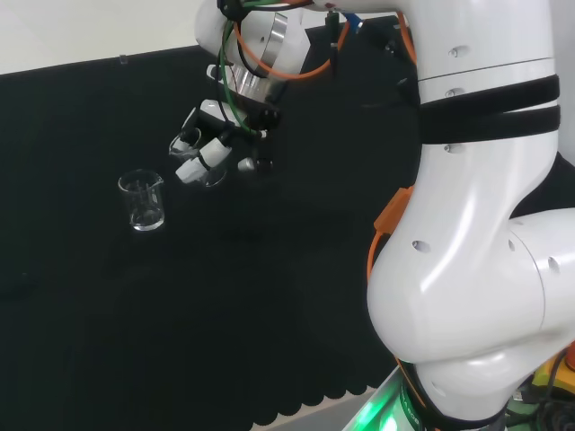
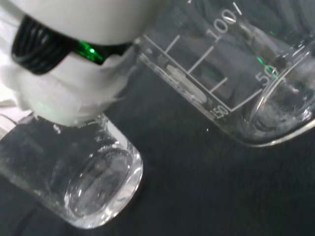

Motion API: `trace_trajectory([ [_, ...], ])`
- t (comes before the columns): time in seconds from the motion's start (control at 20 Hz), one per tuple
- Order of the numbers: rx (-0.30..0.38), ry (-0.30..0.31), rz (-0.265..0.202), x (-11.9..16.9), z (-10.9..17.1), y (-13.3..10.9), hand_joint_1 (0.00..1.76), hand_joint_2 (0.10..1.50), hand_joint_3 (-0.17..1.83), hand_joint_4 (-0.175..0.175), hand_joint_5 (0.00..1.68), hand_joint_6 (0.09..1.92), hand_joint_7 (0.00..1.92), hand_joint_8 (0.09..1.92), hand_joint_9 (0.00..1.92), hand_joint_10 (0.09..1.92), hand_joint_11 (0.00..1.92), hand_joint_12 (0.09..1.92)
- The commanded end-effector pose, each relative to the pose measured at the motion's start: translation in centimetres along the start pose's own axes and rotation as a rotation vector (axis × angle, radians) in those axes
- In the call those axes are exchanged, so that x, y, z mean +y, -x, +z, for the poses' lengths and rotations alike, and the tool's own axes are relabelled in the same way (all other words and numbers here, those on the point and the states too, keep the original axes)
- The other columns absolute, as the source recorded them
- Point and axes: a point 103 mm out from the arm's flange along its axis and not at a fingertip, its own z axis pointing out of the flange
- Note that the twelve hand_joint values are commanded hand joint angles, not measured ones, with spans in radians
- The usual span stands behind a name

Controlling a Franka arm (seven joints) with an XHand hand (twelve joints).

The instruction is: Place the beaker back on the table.

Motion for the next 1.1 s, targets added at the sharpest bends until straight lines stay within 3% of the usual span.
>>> trace_trajectory([
  [0.05, 0.034, 0.07, 0.009, -0.1, 0.9, 0.7, 1.19, 0.56, 0.81, -0.068, 1.3, 0.69, 1.61, 0.72, 1.5, 0.62, 1.36, 0.78],
  [0.25, 0.054, 0.064, 0.024, -0.2, 1.1, 1.5, 1.19, 0.57, 0.81, -0.071, 1.3, 0.7, 1.6, 0.72, 1.5, 0.61, 1.36, 0.78],
  [0.5, 0.093, 0.037, 0.034, 0.1, 1.5, 2.6, 1.2, 0.58, 0.78, -0.099, 1.3, 0.68, 1.61, 0.7, 1.5, 0.6, 1.37, 0.78],
  [0.7, 0.142, 0.012, 0.006, 0.4, 1.9, 3.3, 1.2, 0.58, 0.77, -0.118, 1.31, 0.66, 1.62, 0.67, 1.5, 0.57, 1.37, 0.77],
  [1.1, 0.164, 0.016, -0.009, 0.4, 1.6, 4.0, 1.2, 0.58, 0.74, -0.111, 1.34, 0.59, 1.63, 0.6, 1.52, 0.49, 1.36, 0.77],
])
